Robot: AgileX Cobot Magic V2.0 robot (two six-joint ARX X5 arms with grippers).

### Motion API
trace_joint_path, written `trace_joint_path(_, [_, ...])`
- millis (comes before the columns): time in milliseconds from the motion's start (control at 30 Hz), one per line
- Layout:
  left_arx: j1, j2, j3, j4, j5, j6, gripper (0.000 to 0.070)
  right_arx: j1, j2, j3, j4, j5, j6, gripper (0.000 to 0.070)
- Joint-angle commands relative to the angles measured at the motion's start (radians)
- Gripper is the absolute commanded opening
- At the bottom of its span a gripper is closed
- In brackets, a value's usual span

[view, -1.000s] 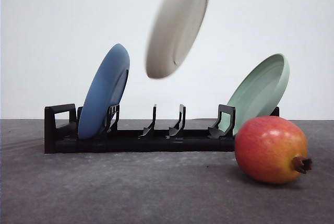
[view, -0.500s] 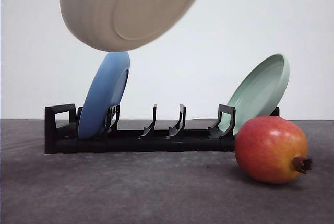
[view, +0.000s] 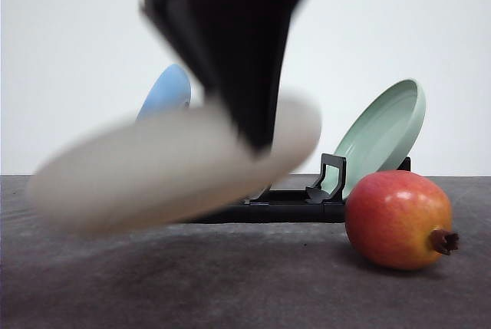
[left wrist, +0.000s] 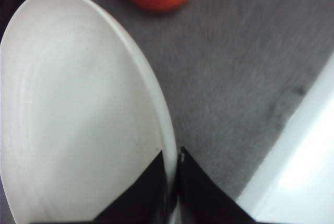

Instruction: Place pomegranate in white plate

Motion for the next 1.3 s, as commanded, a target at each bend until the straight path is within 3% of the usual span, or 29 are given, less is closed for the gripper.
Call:
trace_joint_path(0, [-0.017, 0.049, 0.002, 0.003, -0.010, -0.018, 0.0001, 0.001, 0.004, 0.019, 0.001, -0.003, 0.007, 0.0580])
trace_joint_path(200, [-0.037, 0.166, 0.002, 0.027, -0.011, -0.021, 0.0000, 0.001, 0.004, 0.019, 0.001, -0.003, 0.007, 0.0580])
trace_joint_path(533, [-0.044, 0.249, 0.002, 0.072, -0.010, -0.116, 0.0020, 0.001, 0.004, 0.019, 0.000, -0.003, 0.004, 0.0580])
trace_joint_path(633, [-0.044, 0.236, 0.002, 0.084, -0.010, -0.148, 0.0154, 0.001, 0.004, 0.019, -0.002, -0.003, 0.004, 0.0580])
trace_joint_path(867, [-0.044, 0.186, 0.002, 0.073, -0.011, -0.207, 0.0598, 0.001, 0.004, 0.019, -0.004, -0.003, 0.003, 0.0581])
trace_joint_path(900, [-0.044, 0.174, 0.002, 0.071, -0.011, -0.212, 0.0629, 0.001, 0.004, 0.019, -0.004, -0.003, 0.003, 0.0581])
trace_joint_path(1267, [-0.046, -0.116, 0.002, -0.054, -0.010, -0.223, 0.0635, 0.157, 0.059, 0.019, -0.060, -0.002, -0.048, 0.0581])
